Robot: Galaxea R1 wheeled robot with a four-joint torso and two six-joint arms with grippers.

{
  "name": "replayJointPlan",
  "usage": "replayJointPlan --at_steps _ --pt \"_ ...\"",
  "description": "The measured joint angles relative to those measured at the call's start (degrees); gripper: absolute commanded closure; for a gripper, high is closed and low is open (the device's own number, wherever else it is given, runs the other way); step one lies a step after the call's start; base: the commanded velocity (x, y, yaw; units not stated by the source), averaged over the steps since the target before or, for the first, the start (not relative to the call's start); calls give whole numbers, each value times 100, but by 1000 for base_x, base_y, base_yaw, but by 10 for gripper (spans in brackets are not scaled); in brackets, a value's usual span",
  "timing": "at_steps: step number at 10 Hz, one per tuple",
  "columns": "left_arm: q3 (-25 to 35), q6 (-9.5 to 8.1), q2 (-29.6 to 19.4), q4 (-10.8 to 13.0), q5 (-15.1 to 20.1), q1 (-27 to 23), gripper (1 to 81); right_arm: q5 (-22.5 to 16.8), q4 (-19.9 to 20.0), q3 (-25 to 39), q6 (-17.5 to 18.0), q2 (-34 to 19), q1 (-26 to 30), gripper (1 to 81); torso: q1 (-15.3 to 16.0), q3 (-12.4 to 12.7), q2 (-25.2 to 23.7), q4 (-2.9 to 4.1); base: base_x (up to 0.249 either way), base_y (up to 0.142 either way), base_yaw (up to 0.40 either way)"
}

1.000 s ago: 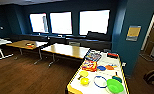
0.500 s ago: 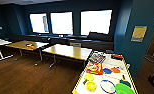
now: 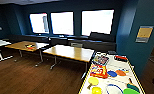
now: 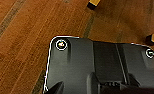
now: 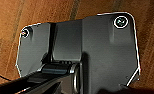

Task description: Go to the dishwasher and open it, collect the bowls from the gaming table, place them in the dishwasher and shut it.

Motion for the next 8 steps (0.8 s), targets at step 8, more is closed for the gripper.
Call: replayJointPlan --at_steps 8 --pt "0 -5 2 -2 26 91 10 -4 -1 -2 0 -27 -68 10 -17 2 -4 0 21 0 0"
